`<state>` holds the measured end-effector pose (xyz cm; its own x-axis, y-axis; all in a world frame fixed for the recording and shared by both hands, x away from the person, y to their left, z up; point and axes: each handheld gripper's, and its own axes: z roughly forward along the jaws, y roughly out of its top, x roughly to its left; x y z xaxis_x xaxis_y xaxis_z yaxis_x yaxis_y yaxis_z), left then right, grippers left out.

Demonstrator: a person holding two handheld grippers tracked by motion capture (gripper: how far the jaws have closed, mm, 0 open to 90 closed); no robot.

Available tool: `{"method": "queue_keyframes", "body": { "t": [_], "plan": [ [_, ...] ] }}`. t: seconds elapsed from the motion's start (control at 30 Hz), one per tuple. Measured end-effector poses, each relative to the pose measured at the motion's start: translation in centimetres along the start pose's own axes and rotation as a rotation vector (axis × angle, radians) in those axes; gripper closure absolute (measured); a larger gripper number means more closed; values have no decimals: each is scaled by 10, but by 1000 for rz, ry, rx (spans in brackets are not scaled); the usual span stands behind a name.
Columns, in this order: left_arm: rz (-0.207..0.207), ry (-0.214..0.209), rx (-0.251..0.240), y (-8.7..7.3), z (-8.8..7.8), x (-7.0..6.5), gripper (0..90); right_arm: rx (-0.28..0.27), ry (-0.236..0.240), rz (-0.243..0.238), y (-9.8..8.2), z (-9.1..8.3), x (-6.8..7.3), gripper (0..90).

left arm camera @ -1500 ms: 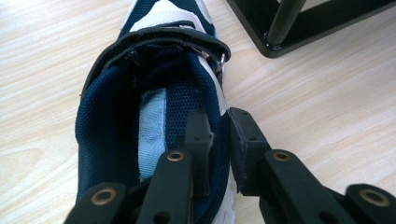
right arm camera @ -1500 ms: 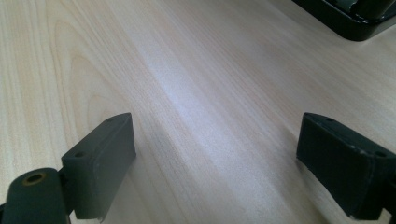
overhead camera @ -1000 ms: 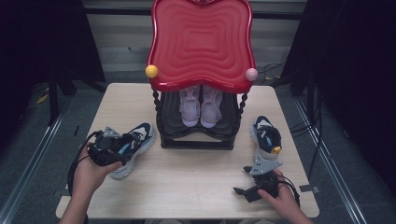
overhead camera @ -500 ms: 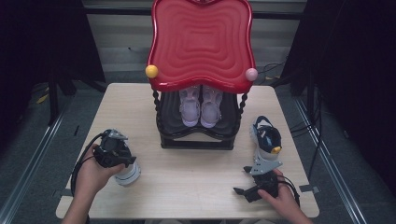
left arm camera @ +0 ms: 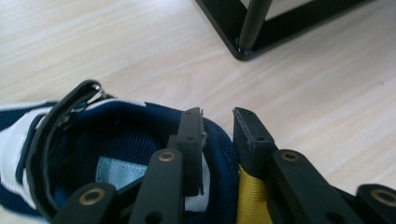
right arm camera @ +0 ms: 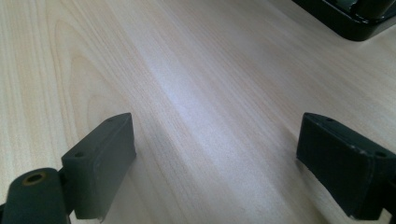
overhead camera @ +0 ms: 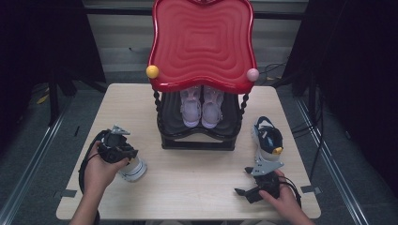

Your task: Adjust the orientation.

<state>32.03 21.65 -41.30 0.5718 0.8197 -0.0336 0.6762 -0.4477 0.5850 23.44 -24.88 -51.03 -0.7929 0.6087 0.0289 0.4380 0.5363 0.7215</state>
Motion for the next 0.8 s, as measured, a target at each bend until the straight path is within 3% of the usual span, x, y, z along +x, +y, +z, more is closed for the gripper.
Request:
{"method": "queue_keyframes", "body": {
  "t": [0.23,0.33,0.4,0.53,0.8],
  "plan": [
    [3,-36,-6,4,3,-1,732,-2,2,-2,0,0,0,108],
    [5,-50,-7,2,0,0,674,-2,2,-2,0,0,0,108],
    [19,-48,14,1,-1,0,592,-1,2,-2,0,0,0,108],
    [43,-41,18,0,-4,1,522,0,0,0,0,0,0,108],
    [17,-55,1,-2,-6,4,454,-2,2,-1,0,0,0,108]
  ]
}}
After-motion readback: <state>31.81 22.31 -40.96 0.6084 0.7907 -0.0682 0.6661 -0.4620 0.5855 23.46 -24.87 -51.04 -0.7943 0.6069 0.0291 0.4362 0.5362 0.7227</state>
